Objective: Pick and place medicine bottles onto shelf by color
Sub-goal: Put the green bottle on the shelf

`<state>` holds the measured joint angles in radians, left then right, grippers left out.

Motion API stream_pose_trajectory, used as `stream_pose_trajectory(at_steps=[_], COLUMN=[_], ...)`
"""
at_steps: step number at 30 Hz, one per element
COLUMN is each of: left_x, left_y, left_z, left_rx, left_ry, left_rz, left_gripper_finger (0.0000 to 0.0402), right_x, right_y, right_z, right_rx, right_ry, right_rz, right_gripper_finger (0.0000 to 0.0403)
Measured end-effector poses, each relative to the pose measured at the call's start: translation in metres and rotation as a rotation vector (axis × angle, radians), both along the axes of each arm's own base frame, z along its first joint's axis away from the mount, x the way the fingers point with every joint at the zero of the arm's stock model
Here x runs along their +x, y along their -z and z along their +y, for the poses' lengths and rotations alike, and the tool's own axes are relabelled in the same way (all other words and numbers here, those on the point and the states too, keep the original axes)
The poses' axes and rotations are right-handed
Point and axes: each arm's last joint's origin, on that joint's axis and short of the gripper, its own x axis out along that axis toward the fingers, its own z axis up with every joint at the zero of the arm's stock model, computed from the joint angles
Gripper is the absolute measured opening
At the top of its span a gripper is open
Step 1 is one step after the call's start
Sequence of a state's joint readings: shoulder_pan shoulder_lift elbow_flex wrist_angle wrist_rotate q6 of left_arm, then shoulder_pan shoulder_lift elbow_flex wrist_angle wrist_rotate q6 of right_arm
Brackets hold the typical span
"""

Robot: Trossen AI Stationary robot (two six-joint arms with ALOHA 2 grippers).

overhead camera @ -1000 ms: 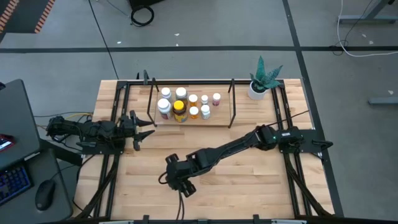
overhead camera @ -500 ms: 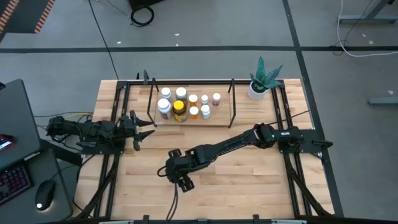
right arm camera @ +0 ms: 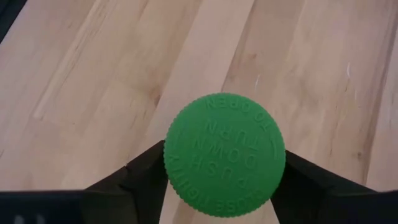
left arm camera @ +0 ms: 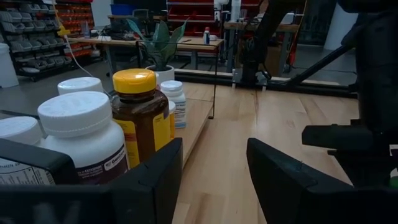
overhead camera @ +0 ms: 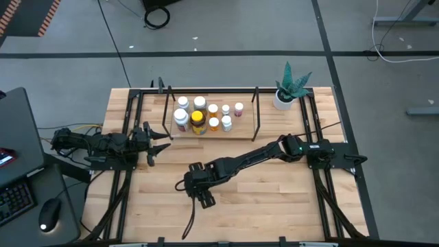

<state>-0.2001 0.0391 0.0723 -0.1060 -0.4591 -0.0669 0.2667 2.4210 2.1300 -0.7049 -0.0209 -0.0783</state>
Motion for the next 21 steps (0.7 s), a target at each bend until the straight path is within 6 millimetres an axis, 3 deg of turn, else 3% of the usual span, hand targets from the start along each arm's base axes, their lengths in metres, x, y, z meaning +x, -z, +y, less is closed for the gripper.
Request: stream_pose_trajectory(at_steps=[10,21], left_x=[0.0,0.0], left_y=[0.0,0.0], left_z=[0.0,0.0], left_rx=[0.001,0.0], left_ry=[0.0,0.0], left_rz=[0.0,0.001], left_gripper_finger=[0.0182,0.0183], right_x=[-0.004,-0.034], right_y=[-0.01,-0.074], right_z=[-0.013,-0.04], right_rx=[-0.004,-0.127], right_ry=[0.032,0.15], right_rz=[0.029,0.039], right_gripper_finger=[0.0251,0.0248])
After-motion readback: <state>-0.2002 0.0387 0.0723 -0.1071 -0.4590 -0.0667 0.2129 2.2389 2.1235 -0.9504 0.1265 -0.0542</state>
